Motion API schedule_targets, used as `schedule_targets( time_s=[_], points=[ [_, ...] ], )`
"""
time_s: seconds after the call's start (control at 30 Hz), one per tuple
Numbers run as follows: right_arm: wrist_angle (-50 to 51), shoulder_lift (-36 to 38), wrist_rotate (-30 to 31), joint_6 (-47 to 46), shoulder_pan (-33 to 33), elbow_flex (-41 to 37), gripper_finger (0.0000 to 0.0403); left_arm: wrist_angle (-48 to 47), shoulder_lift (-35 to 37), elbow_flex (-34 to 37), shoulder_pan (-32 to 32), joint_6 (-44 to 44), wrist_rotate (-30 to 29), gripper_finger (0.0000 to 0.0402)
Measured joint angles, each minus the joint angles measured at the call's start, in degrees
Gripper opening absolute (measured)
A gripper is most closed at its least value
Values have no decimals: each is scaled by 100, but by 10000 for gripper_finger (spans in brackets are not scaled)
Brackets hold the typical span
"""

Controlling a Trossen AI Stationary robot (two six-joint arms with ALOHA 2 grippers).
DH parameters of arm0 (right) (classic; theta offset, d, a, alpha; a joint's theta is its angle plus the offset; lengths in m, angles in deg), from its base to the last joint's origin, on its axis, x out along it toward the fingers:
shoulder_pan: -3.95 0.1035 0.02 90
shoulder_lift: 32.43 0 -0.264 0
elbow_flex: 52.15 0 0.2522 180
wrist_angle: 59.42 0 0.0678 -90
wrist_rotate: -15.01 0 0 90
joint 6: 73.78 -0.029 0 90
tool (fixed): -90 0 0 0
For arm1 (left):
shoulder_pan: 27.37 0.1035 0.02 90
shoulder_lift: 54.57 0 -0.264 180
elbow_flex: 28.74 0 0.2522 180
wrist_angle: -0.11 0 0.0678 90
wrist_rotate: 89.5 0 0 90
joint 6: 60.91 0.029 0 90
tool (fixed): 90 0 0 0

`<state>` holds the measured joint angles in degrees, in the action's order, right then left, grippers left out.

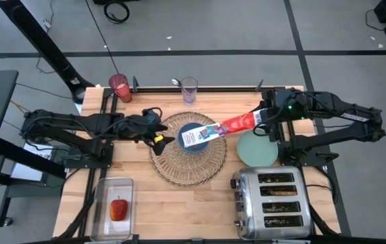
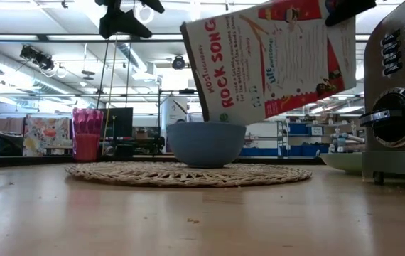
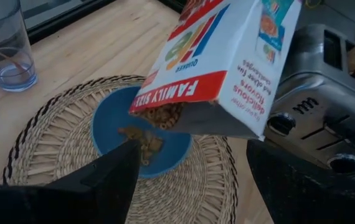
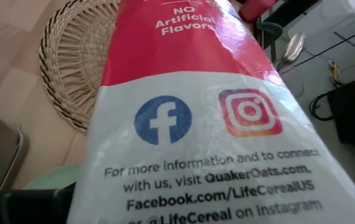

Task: Arrange a breakfast setting
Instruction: Pour the cereal from the white cereal box into the blue bowl

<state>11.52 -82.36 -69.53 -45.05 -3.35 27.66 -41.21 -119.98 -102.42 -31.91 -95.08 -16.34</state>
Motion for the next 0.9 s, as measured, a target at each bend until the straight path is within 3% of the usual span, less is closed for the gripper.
schedule_targets(
  time_s=[0.53, 0.9],
  points=[
    [346, -332, 56, -48, -121, 438, 232, 274, 355, -3, -126, -101, 0, 270],
    [568, 260, -409, -371, -546, 218, 231, 492, 440, -2, -291, -275, -2, 270]
  ],
)
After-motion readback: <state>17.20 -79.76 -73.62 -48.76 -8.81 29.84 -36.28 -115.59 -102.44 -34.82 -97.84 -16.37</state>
